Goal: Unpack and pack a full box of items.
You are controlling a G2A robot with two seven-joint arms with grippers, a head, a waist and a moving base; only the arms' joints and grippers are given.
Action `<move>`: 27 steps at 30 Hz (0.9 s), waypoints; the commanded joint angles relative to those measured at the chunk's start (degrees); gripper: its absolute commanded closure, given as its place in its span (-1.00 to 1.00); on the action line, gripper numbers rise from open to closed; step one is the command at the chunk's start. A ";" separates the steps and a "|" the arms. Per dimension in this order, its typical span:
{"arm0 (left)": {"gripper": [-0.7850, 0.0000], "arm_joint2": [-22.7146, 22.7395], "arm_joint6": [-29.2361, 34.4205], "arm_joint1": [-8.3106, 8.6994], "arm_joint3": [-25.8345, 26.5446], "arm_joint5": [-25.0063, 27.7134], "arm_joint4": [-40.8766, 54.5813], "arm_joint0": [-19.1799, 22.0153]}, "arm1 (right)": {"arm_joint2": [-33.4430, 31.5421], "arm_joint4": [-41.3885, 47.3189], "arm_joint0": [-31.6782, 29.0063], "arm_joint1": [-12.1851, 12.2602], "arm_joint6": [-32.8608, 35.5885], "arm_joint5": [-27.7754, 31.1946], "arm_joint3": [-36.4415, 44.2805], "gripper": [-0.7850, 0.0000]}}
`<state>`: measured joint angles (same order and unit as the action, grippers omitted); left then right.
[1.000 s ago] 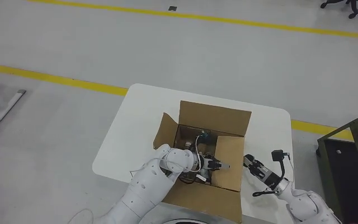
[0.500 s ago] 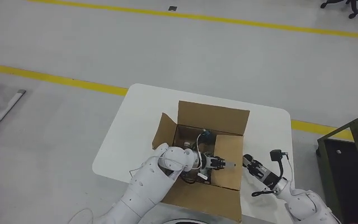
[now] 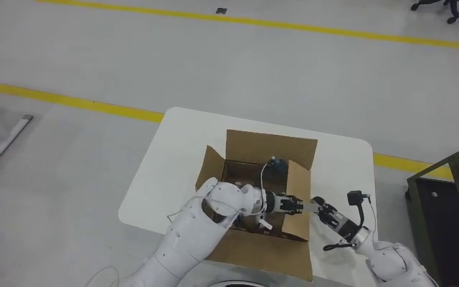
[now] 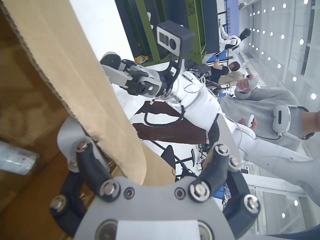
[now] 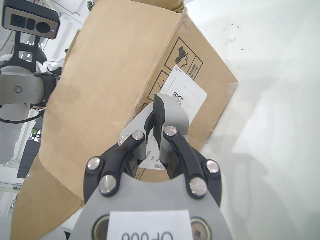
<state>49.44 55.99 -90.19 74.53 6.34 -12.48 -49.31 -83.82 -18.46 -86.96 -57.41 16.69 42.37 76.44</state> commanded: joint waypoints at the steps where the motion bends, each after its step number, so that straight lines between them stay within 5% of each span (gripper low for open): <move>1: -1.00 -0.67 0.17 -0.17 0.93 0.19 0.48 0.71 | -0.76 0.48 -0.21 0.08 -0.31 0.02 0.03 1.00; 8: -1.00 -5.64 -0.68 -1.76 -1.98 0.89 0.57 5.34 | -6.17 3.14 -2.09 0.76 -1.26 0.08 1.01 1.00; 19: -1.00 -16.54 -5.42 -7.13 -14.40 4.71 -2.23 14.75 | -15.23 8.17 -7.32 1.67 -1.51 -0.99 3.34 1.00; 27: -1.00 -20.58 -6.84 -10.68 -21.64 8.30 -1.05 18.04 | -17.40 9.94 -8.61 1.75 -0.33 -1.82 4.56 0.63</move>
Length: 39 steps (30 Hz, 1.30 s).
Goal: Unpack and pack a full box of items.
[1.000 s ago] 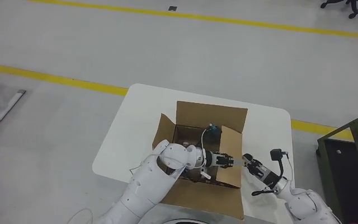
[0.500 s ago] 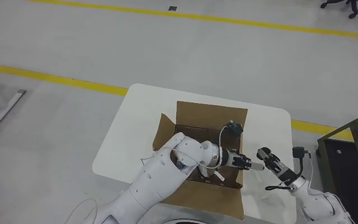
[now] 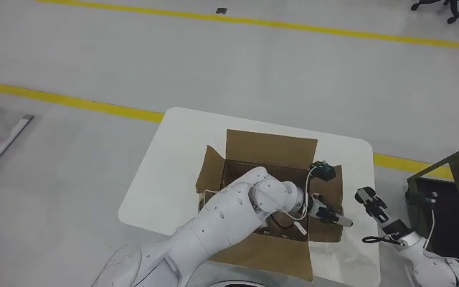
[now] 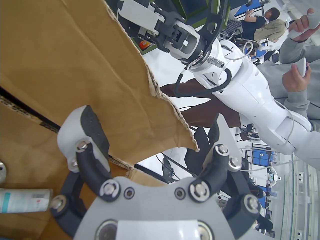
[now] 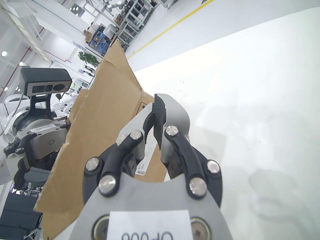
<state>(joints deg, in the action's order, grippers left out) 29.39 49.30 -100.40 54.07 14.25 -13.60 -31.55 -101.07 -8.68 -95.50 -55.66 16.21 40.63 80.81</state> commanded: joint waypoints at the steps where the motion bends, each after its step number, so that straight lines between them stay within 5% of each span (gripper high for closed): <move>1: -1.00 -1.05 -0.14 -0.87 -2.15 0.77 -0.12 0.58 | -0.29 0.41 -0.10 -0.02 0.25 -0.15 0.31 0.60; 11: -1.00 -2.66 -0.17 -3.78 -10.12 1.70 0.58 2.41 | -1.66 6.70 0.48 0.18 5.69 -1.15 -0.90 0.27; 23: -1.00 -2.71 0.37 -5.49 -12.72 3.32 0.41 2.92 | 1.15 21.37 3.77 0.29 19.16 -1.84 -3.14 0.29; 33: -1.00 -2.17 0.61 -6.20 -14.06 3.83 -0.31 2.84 | 4.90 20.42 7.65 -0.02 21.99 -2.82 -5.49 0.60; 36: -1.00 -1.98 0.80 -6.37 -14.24 3.95 -0.46 2.82 | 5.72 19.69 8.13 -0.12 22.16 -2.87 -5.62 0.98; 39: -1.00 -1.75 0.85 -6.52 -14.37 4.06 -0.56 2.78 | 6.23 19.30 8.57 -0.19 22.07 -2.87 -6.14 1.00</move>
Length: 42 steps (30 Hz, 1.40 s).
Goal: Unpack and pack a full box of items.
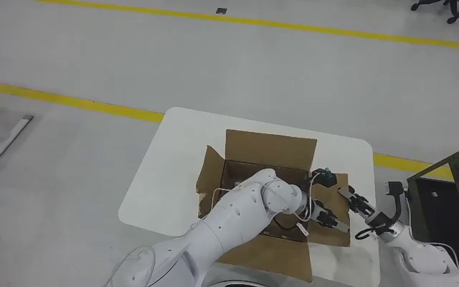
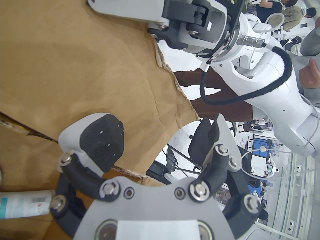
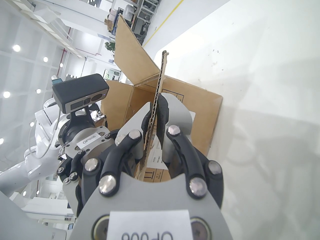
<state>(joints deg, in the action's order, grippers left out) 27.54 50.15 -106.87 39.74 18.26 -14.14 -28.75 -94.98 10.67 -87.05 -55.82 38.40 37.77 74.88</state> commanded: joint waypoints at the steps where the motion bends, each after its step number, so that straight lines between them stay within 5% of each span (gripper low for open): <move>1: -1.00 0.22 0.04 -0.08 -0.05 0.13 -0.11 0.07 | 0.22 -0.08 0.18 -0.05 -0.22 0.05 -0.37 1.00; 12: -1.00 4.77 0.18 2.08 2.03 -2.56 -2.72 1.40 | -0.36 0.64 0.22 -0.09 -1.22 0.23 -1.76 1.00; 18: -1.00 7.26 0.44 5.53 8.15 -8.20 -13.27 0.55 | -1.85 -1.88 -1.34 0.05 -3.32 -0.42 0.70 1.00; 24: -1.00 10.46 7.73 9.82 18.71 -17.67 -24.77 -4.04 | -2.25 -2.51 -2.93 -0.02 -4.44 -1.43 2.83 0.97; 25: -1.00 11.48 9.08 10.58 20.78 -18.58 -25.81 -5.27 | -2.35 -2.52 -3.10 -0.02 -4.48 -1.51 3.06 0.69; 34: -1.00 12.51 10.46 11.33 22.92 -19.26 -26.83 -6.53 | -4.92 -3.87 -4.65 0.11 -6.35 0.53 5.74 0.06; 35: -1.00 12.51 10.46 11.33 22.92 -19.26 -26.83 -6.53 | -5.58 -4.96 -4.82 0.17 -6.97 1.19 6.29 -0.64; 37: -1.00 12.51 10.46 11.33 22.92 -19.26 -26.83 -6.53 | -6.83 -6.73 -5.46 0.19 -8.85 2.32 7.64 -0.94; 40: -1.00 12.51 10.46 11.33 22.92 -19.26 -26.83 -6.53 | -8.91 -9.66 -7.01 0.17 -11.97 3.73 10.57 -0.96; 42: -1.00 12.51 10.46 11.33 22.92 -19.26 -26.83 -6.53 | -10.17 -10.98 -8.21 0.10 -14.05 4.32 12.53 -0.80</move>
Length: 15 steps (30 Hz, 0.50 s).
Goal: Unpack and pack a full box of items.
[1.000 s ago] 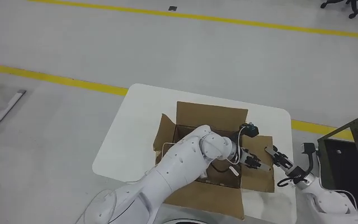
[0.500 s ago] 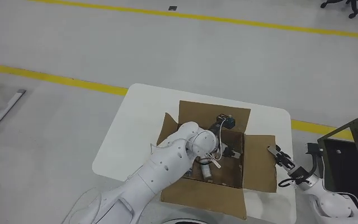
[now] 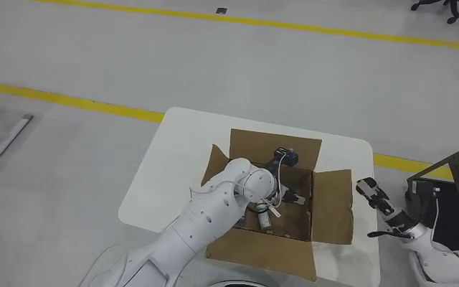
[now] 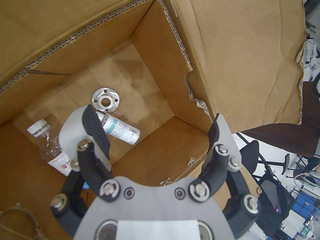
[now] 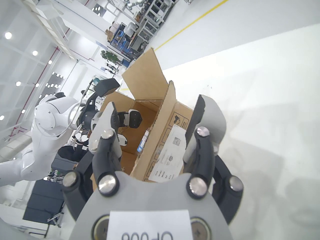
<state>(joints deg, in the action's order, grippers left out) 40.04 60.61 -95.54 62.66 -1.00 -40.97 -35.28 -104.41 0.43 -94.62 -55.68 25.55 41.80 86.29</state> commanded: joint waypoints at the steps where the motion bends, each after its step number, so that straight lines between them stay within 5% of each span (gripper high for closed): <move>1: -1.00 0.00 0.00 0.00 0.00 0.00 0.00 0.00 | -1.38 -1.54 -1.23 -0.08 -2.14 0.48 2.16 -0.39; 5: -1.00 -0.27 -0.55 0.10 0.49 -0.49 -0.83 -1.16 | -3.41 -5.37 -3.38 -0.29 -5.62 1.19 6.19 0.44; 8: -1.00 -1.78 1.97 0.12 1.09 -5.48 -6.02 -0.80 | -4.34 -7.87 -5.21 -0.59 -8.40 2.03 8.94 1.00; 15: -1.00 -4.99 12.78 -0.07 0.98 -16.10 -16.21 -0.07 | -5.57 -17.68 -8.49 -1.45 -15.03 1.89 14.88 1.00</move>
<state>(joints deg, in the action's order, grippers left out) 35.13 71.55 -95.58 63.90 -15.67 -56.46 -35.31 -110.01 -15.60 -102.62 -57.00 11.34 44.04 100.35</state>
